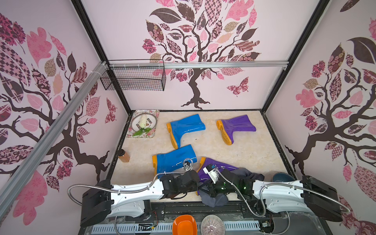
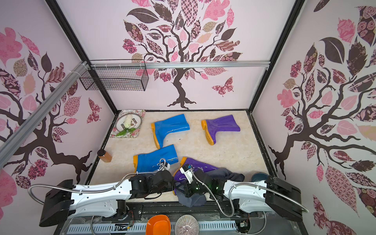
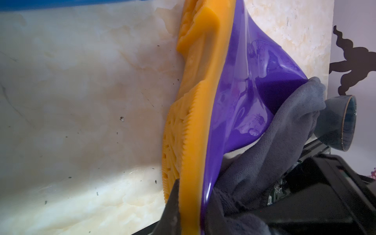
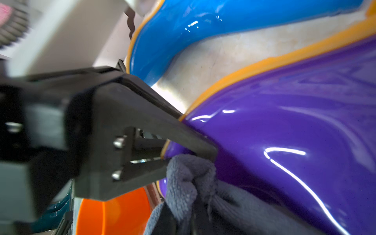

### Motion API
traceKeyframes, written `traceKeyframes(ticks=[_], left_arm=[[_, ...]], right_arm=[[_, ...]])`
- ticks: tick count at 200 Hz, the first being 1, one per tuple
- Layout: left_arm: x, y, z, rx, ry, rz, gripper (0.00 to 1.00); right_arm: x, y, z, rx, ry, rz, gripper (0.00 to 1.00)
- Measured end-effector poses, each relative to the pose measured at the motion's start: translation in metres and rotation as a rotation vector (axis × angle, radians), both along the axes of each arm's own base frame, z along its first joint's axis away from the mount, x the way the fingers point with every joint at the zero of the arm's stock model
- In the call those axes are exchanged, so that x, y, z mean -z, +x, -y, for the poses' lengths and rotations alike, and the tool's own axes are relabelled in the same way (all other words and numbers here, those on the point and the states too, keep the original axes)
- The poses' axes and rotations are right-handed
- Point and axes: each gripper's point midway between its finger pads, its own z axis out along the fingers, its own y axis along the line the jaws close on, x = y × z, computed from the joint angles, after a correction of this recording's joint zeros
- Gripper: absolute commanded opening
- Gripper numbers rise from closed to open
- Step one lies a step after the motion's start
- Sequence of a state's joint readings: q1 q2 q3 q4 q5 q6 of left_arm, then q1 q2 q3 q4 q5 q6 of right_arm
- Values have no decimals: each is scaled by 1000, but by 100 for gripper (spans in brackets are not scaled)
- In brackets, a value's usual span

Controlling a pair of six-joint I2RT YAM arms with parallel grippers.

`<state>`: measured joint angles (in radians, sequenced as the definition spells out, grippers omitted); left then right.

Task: Wipe the rubber boots with a cloth
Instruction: Wipe the dirt off the rubber boot.

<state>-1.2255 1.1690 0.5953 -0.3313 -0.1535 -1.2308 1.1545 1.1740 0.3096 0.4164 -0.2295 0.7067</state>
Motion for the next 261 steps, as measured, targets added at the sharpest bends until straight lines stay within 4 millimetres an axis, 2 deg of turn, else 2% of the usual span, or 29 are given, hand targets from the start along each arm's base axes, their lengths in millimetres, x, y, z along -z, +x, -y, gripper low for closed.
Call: traceKeyframes(ticks=[40,64,80,97,116,124,139,148,158,172,185,198,212,229,241,261], left_arm=[[-2,0,-1,-3,-9,4,0],[-2,0,-2,-3,-7,6,0],[-1,1,-3,-4,2,14,0],[-5,7,-4,-22,1,44,0],[-5,16,-11,-46,24,80,0],[-4,16,-13,-46,40,88,0],[-2,17,-18,-38,69,100,0],[0,16,-19,-28,84,106,0],[1,17,-22,-19,104,117,0],[3,17,-27,-3,137,130,0],[7,16,-31,15,173,136,0],[10,16,-33,40,209,145,0],[13,16,-34,72,250,150,2],[13,17,-29,114,285,155,11],[12,17,-24,147,309,161,21],[10,16,-17,217,354,181,46]], right_arm=[[35,-5,24,18,-120,-26,0],[39,14,47,124,-196,-4,0],[29,50,78,307,-206,5,0],[17,80,112,481,-186,-11,0],[23,110,161,692,-218,-75,0],[33,115,178,758,-243,-129,0],[57,113,201,824,-311,-248,0],[66,109,206,833,-347,-304,0],[62,110,206,823,-360,-318,0],[47,114,203,804,-363,-308,0],[21,121,203,809,-355,-267,0],[-18,132,208,848,-322,-186,0],[-69,143,217,914,-268,-66,0],[-133,151,230,989,-202,69,0],[-167,153,236,1019,-172,136,0],[-196,155,241,1036,-165,188,0]])
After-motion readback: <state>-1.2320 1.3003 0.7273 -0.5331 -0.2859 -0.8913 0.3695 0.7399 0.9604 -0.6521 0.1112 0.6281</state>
